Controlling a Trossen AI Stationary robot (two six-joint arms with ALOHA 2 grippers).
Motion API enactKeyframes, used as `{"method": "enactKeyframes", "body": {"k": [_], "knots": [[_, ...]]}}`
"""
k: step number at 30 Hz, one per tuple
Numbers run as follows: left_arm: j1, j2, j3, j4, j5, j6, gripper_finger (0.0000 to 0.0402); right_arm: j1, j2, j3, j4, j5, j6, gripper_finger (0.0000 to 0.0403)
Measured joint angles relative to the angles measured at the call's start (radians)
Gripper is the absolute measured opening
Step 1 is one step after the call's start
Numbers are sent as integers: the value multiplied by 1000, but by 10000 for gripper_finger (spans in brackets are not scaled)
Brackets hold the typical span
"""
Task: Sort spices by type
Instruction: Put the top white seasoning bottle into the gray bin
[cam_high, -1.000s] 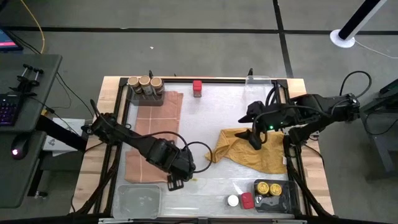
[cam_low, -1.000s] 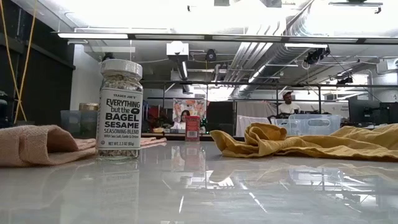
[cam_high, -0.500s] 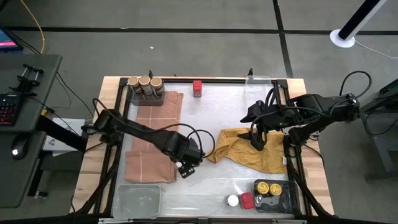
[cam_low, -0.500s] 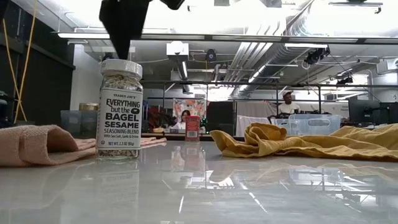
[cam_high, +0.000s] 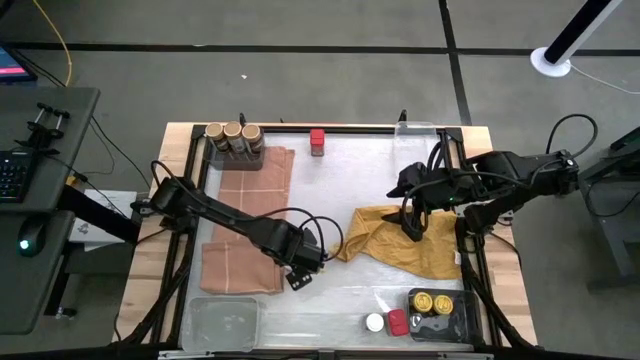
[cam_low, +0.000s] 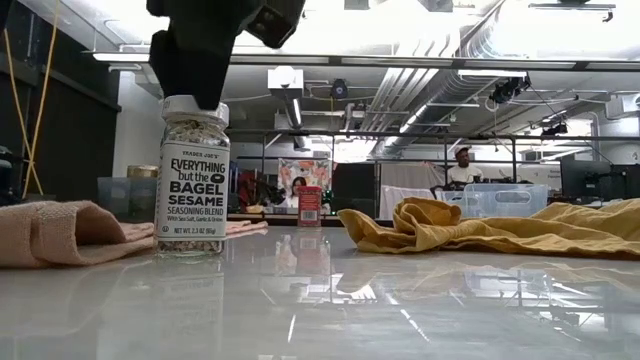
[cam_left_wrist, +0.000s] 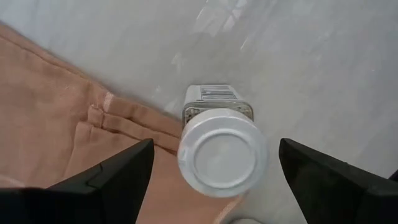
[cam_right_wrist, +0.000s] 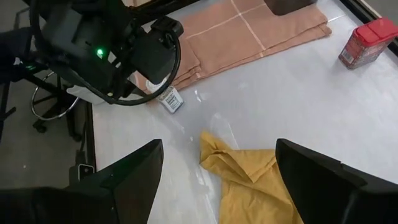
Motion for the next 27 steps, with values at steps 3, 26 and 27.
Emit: {"method": "enactKeyframes", "body": {"k": [3,26,27], "knots": [[3,0,-22,6,-1,1,333,0,0,0,0,10,15,305],[-5,0,-126,156,-25,-7,234,0,0,0,4,46,62,305],[-5,0,-126,159,-25,-7,210,0,0,0,4,45,62,305]]}}
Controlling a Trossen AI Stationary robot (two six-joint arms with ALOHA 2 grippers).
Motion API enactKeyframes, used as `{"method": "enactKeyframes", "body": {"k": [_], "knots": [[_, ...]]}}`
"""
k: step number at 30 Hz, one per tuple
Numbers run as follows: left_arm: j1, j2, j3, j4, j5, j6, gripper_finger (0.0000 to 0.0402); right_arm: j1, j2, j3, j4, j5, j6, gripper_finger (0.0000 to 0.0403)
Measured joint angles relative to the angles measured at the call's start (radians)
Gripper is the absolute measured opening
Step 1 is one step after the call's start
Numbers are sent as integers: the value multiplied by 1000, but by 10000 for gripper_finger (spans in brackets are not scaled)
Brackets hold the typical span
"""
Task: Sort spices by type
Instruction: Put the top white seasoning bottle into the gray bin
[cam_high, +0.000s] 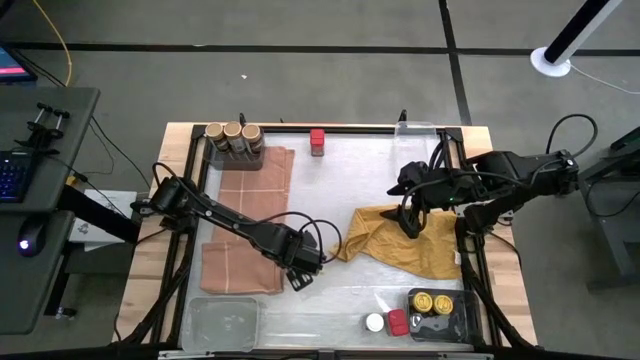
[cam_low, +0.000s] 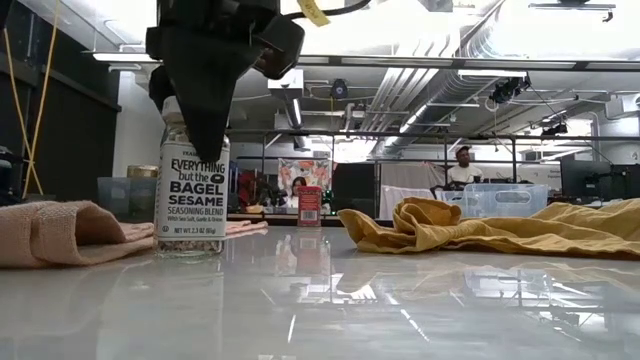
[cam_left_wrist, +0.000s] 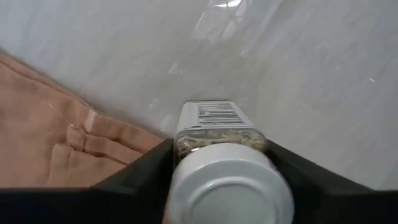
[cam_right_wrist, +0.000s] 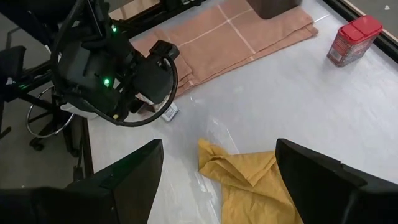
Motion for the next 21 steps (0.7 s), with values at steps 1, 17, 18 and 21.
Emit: {"method": "enactKeyframes", "body": {"k": [1,17,18,21], "knots": [[0,-1,2,-3,-2,5,186,0,0,0,0,0,0,305],[-312,-308,85,-60,-125,132,166,0,0,0,0,1,-25,305],[-354,-319,85,-90,-123,101,166,0,0,0,0,1,-26,305],[-475,-325,85,-221,-89,-23,166,0,0,0,0,1,-27,305]]}}
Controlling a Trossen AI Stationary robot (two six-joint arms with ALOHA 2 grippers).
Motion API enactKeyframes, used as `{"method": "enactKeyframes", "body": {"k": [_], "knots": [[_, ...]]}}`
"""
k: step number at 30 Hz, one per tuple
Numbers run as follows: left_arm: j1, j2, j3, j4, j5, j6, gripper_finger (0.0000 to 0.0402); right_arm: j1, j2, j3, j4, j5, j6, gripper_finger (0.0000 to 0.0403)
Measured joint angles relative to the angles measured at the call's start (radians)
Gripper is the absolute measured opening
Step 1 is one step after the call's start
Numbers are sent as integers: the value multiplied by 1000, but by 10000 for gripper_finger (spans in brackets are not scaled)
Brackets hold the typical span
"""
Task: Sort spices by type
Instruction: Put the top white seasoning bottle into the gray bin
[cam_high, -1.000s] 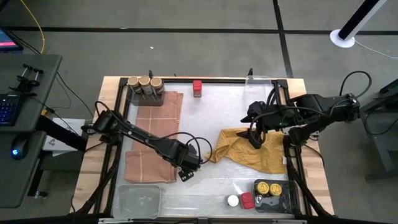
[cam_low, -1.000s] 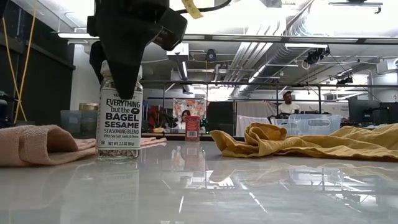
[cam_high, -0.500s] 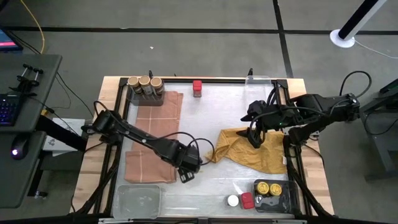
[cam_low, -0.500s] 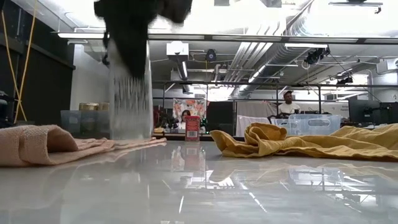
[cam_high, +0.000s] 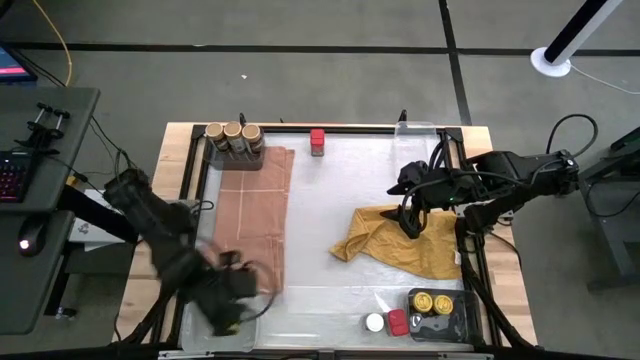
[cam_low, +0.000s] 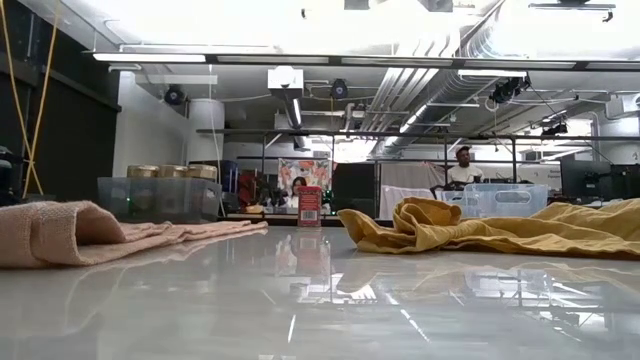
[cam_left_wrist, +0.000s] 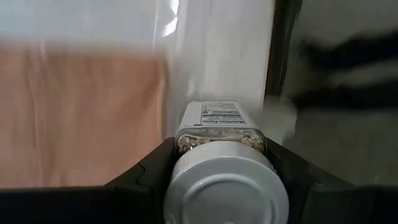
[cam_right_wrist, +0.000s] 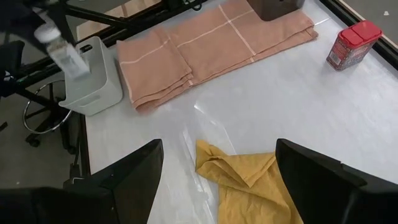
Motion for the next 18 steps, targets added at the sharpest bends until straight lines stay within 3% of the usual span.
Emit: {"method": "enactKeyframes", "body": {"k": [3,7,18], "knots": [[-105,16,-1,-122,44,-133,166,0,0,0,0,0,0,305],[-201,53,-1,-144,76,-193,166,0,0,0,0,0,0,305],[-259,142,-68,-73,164,-64,166,-2,0,0,1,0,0,305]]}}
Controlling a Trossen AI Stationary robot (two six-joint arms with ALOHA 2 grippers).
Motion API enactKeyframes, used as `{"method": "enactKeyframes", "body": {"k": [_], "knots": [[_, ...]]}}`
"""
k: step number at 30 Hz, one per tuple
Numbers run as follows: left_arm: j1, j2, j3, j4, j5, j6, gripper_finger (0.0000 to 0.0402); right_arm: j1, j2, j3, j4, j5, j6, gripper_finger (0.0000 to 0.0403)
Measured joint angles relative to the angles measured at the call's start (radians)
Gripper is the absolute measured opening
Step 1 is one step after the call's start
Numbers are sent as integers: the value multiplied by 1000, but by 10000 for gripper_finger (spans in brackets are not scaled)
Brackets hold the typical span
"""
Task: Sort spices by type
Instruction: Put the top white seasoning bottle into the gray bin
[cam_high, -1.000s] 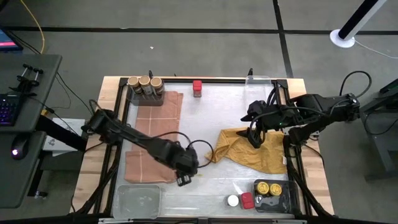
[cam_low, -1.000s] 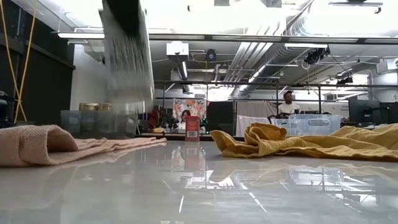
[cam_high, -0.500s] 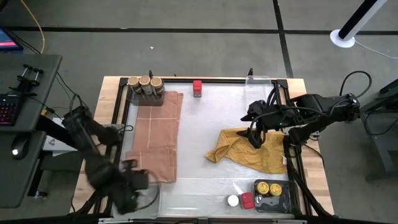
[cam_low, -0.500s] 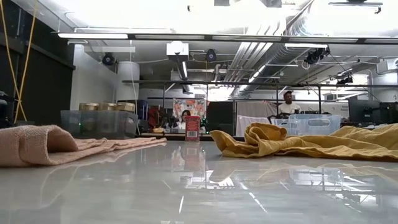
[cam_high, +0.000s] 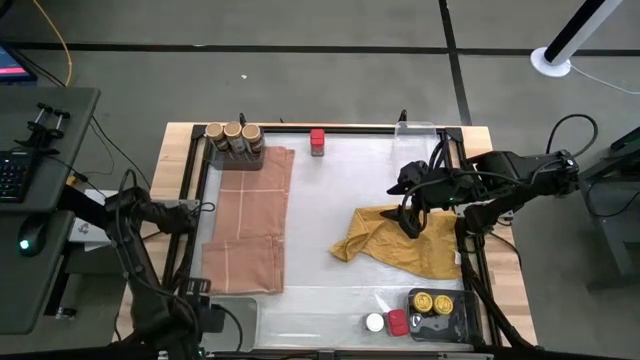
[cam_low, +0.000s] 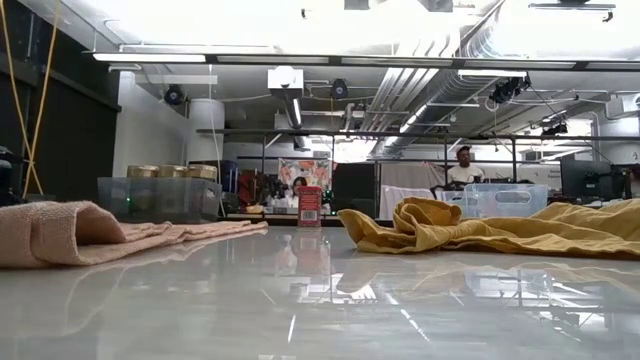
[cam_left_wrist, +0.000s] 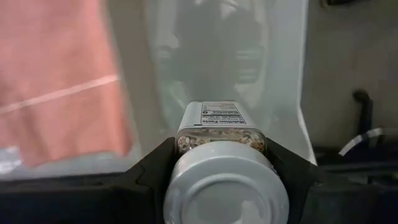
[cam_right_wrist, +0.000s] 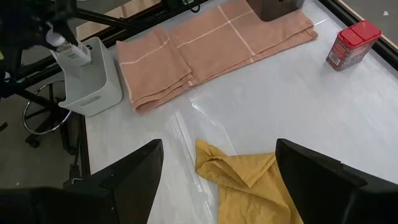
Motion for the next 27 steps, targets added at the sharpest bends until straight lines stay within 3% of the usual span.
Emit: {"method": "enactKeyframes", "body": {"k": [5,13,20,27], "knots": [[0,1,-103,72,54,47,166,0,0,0,0,0,6,305],[9,1,-206,110,59,18,167,0,0,0,0,0,19,305],[8,1,-207,109,66,-19,218,0,0,0,0,0,26,305],[12,-3,-206,108,70,-25,236,0,0,0,0,0,23,305]]}}
